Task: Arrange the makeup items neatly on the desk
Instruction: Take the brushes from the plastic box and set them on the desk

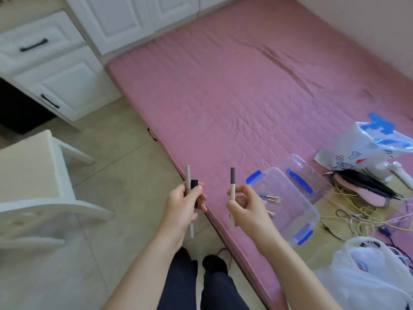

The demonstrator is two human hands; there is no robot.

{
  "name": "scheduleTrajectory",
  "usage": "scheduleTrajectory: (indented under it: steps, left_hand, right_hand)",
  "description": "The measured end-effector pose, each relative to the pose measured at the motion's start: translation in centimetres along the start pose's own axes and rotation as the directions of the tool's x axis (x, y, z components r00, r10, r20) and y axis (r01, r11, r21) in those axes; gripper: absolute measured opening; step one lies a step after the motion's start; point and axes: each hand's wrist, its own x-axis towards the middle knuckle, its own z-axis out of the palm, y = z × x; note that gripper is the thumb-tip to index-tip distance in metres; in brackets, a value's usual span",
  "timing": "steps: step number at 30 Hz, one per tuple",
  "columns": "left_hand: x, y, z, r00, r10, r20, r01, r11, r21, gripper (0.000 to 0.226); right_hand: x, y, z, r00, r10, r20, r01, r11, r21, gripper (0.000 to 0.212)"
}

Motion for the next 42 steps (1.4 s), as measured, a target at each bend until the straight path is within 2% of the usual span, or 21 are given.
scheduleTrajectory:
  steps: [4, 9, 13, 19, 26, 29, 36, 42]
  left_hand:
    - [-0.9, 0.9, -7.8, 0.993, -0.013, -0.115, 0.002, 0.995, -0.102, 0.014]
    - [-0.4, 1.7, -17.7, 0.969, -0.003, -0.245, -0.046, 0.98, -0.192, 0.015]
    - [-0.2, 2.1, -24.7, 0.934, 0.018, -0.358, -0.074, 0.987, -0.142, 0.015]
    - [0.2, 2.0, -32.6, 0.874, 0.001, -0.486, -0.039, 0.997, -0.067, 0.019]
    - [3.9, 4.1, -37.7, 0.853, -0.061, -0.518, -0.012, 0.991, -0.136, 0.021]
    - [6.8, 6.4, -39.2, 0.841, -0.049, -0.539, -0.02, 0.992, -0.123, 0.023]
    - [15.9, 14.9, -41.9, 0.821, -0.03, -0.57, -0.055, 0.99, -0.131, 0.023]
    - [24.0, 23.1, -44.1, 0.82, 0.028, -0.572, -0.09, 0.993, -0.08, 0.02]
  right_hand:
    - [0.5, -2.5, 6.7, 0.996, -0.028, 0.083, 0.034, 0.997, -0.066, 0.012]
    - [1.6, -6.2, 15.1, 0.986, -0.037, 0.164, 0.059, 0.989, -0.134, 0.016]
    - [1.7, -9.5, 21.5, 0.962, -0.053, 0.266, 0.1, 0.981, -0.166, 0.019]
    - [1.7, -12.7, 29.6, 0.93, -0.098, 0.354, 0.183, 0.959, -0.216, 0.021]
    - [4.8, -16.5, 35.0, 0.905, -0.116, 0.408, 0.229, 0.944, -0.24, 0.008]
    - [7.7, -19.0, 36.9, 0.903, -0.117, 0.414, 0.243, 0.933, -0.265, 0.01]
    - [16.6, -26.0, 41.7, 0.918, -0.177, 0.356, 0.276, 0.928, -0.25, 0.008]
    - [24.7, -33.2, 45.5, 0.898, -0.218, 0.381, 0.347, 0.885, -0.31, 0.015]
